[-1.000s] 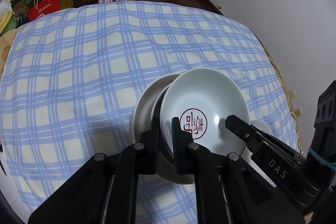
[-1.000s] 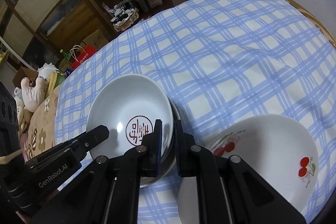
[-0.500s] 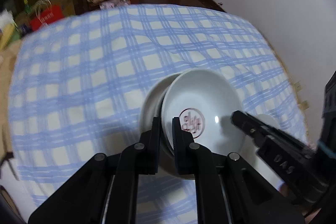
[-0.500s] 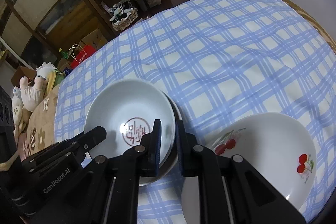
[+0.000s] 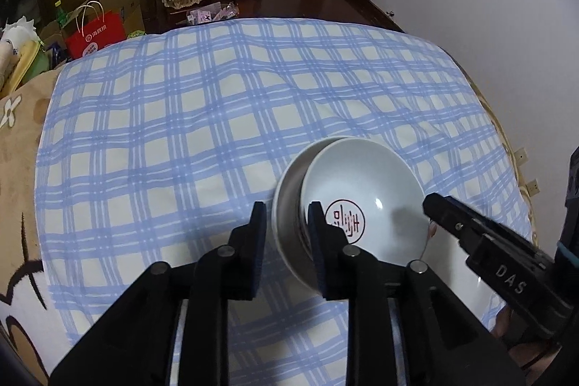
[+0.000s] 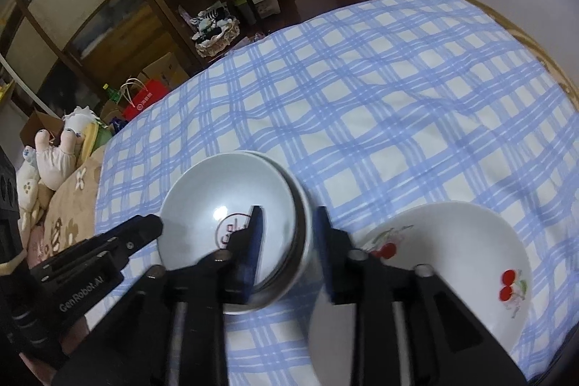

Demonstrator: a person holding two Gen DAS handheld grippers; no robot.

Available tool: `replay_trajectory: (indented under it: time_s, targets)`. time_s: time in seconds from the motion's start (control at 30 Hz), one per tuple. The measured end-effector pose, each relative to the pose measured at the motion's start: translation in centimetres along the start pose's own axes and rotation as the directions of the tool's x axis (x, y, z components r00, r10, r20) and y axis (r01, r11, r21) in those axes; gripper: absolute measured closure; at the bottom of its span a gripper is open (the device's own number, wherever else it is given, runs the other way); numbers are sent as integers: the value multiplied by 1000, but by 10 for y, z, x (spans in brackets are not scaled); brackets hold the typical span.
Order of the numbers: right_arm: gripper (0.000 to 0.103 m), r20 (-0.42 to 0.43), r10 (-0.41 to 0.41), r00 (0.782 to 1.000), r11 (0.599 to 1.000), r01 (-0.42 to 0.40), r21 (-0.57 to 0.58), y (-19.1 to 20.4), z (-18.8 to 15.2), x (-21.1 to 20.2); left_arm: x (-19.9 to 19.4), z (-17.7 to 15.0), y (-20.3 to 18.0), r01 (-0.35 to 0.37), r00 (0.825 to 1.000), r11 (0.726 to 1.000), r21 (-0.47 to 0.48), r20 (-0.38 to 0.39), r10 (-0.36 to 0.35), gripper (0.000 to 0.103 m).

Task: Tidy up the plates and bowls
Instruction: 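Lower the held bowl into the stacked bowls with both grippers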

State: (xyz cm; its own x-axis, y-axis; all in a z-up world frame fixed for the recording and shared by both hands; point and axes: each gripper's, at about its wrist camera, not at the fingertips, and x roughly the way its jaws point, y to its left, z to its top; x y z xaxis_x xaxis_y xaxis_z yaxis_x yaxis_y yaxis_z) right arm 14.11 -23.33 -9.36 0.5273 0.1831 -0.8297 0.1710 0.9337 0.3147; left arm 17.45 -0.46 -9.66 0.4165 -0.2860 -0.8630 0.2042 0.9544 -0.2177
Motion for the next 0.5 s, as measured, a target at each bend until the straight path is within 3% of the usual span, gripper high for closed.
replay_trajectory:
  time_s: [0.1,0.17,0.23,0.37,0.43,0.5]
  targets:
    - [53,13,-23,1000,1000,23,11,-6,1,-4,-3,0,1,-29,1000,999,12,12,29,76]
    - [33,16,-29,999,999,29,19,-10,2,-5,-5,-1,4,-76,997,997,11,27,76,77]
    - [23,27,-42,999,999,42,23,-15,2,-7,-5,-1,10,-84,996,996,-4,23,84,77]
    - [18,22,-53,998,998,52,40,-23,3,-7,0,-2,17,-82,997,996,-21,-4,82,73]
    - [13,28,-53,998,998,51,44,-25,3,-8,3,-3,17,-97,995,995,-13,-10,97,62]
    - [12,39,-69,997,997,67,35,-24,4,-9,4,-3,19,-101,995,995,-18,-10,100,56]
